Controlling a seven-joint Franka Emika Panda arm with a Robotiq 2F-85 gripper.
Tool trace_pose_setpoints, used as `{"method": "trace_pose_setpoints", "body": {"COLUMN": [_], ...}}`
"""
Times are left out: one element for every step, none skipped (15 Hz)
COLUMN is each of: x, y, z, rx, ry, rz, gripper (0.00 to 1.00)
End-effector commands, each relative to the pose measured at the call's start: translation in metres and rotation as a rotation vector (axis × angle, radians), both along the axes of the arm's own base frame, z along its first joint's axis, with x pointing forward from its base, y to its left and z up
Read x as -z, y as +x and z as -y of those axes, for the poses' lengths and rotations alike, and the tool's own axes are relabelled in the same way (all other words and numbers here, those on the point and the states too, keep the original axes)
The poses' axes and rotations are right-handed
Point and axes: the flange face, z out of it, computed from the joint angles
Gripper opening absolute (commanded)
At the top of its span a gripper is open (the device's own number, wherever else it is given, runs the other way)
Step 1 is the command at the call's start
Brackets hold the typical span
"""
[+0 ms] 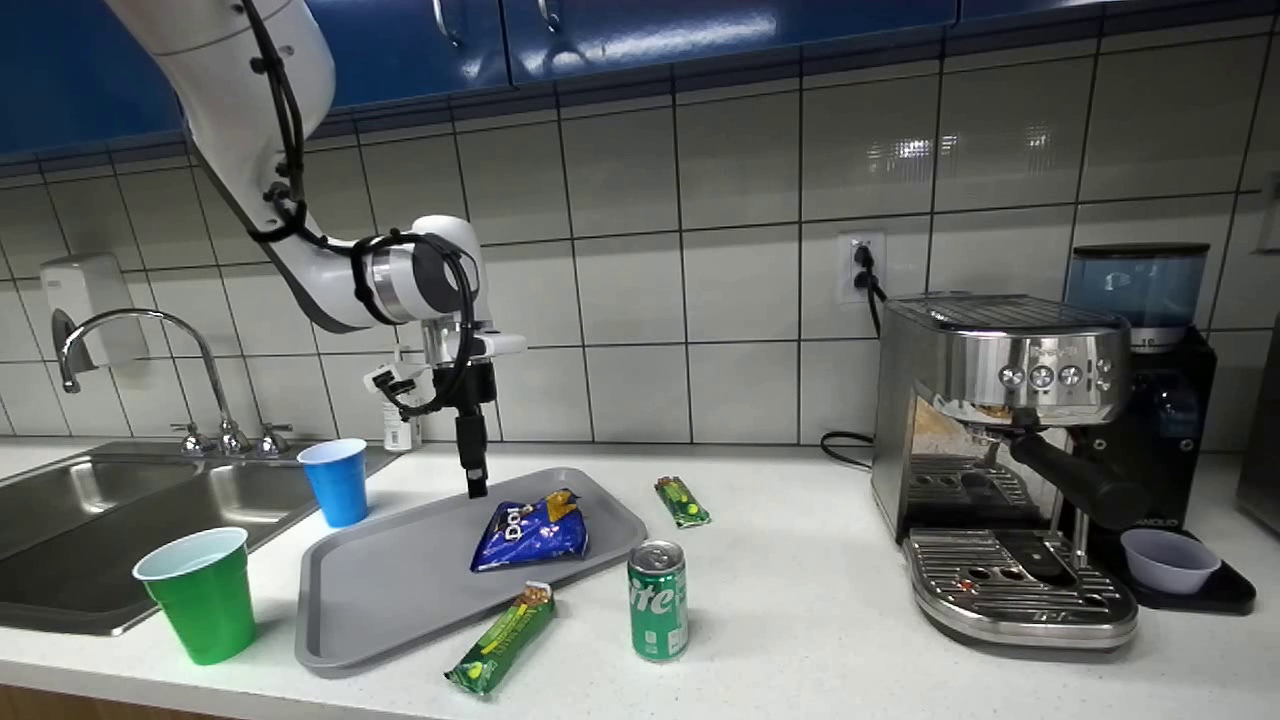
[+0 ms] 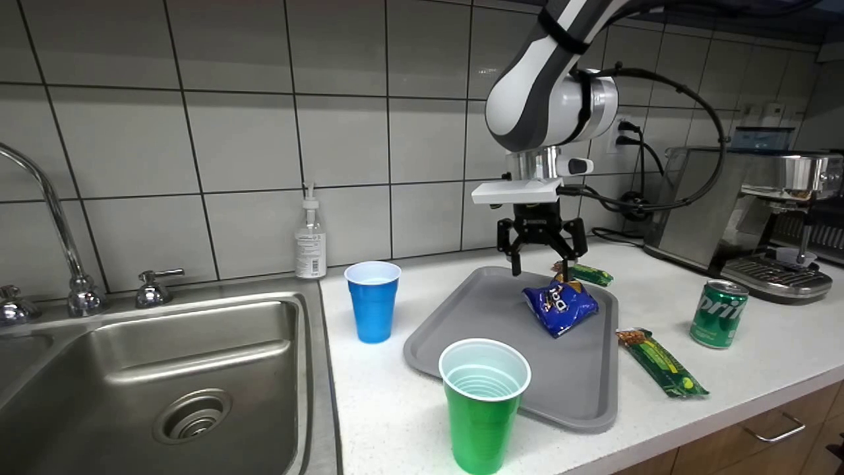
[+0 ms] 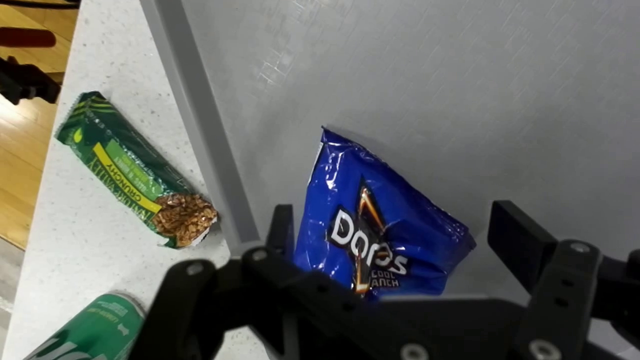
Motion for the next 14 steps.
{"method": "trace_pose_setpoints", "body": {"x": [0.001,0.002,0.002,0.003,0.003,0.004,0.006,0.009,0.012,0.015,0.018,0.021,0.025,0.028], "y": [0.003,0.003,0.004,0.005,0.005,0.006,0.007,0.008,0.009,0.011,0.011,0.012,0.012,0.012], "z": [0.008,0.011,0.015,0.019,0.022,0.027,0.030,0.034,0.037,0.041,0.044,0.046,0.048,0.050], "rx": [0.045,0.055,0.067,0.080,0.090,0.100,0.109,0.120,0.128,0.139,0.148,0.156,0.159,0.162], "ry": [-0.016,-0.017,-0.021,-0.024,-0.028,-0.032,-0.036,-0.042,-0.046,-0.051,-0.055,-0.057,-0.058,-0.059], "rz": [0.014,0.017,0.021,0.027,0.031,0.036,0.042,0.045,0.049,0.051,0.054,0.057,0.064,0.065], "gripper": [1.00,1.00,1.00,1.00,1.00,1.00,1.00,1.00,1.00,1.00,1.00,1.00,1.00,1.00]}}
